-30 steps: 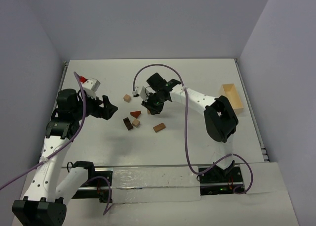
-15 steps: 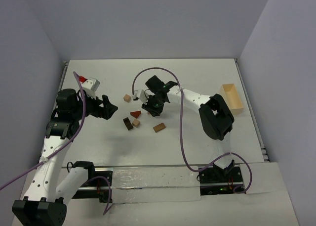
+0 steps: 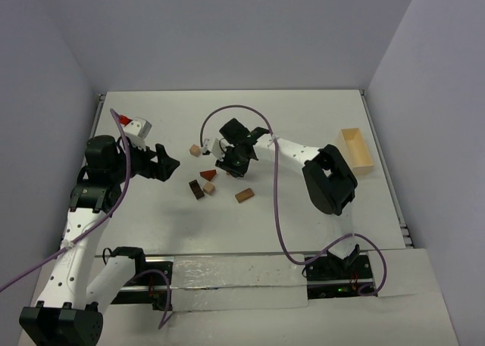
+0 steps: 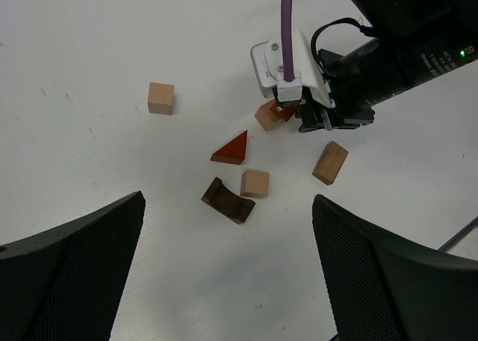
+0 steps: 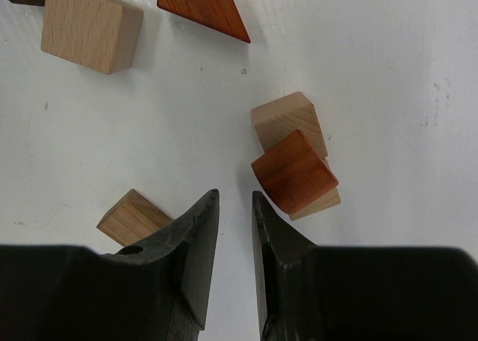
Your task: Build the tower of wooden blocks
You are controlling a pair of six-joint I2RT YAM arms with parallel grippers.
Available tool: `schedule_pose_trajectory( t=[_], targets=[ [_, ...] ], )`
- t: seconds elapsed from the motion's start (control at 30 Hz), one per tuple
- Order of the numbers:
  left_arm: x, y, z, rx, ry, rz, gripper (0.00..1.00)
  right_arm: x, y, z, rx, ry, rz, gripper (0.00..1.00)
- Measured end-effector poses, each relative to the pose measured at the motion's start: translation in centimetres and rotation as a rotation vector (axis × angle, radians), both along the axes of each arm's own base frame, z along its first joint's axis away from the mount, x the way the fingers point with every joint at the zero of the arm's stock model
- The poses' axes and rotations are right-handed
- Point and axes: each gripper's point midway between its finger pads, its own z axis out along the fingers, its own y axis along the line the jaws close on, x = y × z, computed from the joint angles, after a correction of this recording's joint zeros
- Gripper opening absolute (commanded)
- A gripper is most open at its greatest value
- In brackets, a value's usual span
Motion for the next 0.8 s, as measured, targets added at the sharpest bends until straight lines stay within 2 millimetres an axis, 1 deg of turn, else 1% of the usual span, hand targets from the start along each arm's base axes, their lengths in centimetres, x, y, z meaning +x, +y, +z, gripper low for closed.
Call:
schedule_pose_trajectory(
  t=[0.27,0.6,0.8],
  targets=[
    [0.1,0.0,0.2,-0.001,-0.008,0.002,0.99,0.1,0.3,-0.2,-0.014,-0.02,-0.002,0.32],
    [0.1,0.2,0.3,-0.001,-0.012,0.007,0.99,0.0,0.2,-2.0,-0.054,-0.008,-0.01,0.32],
    [0.0,0.2,0.4,-0.001,-0.016,0.007,0.99,0.0,0.1,-2.1,-0.056,-0.007,-0.015,0.32]
  ],
)
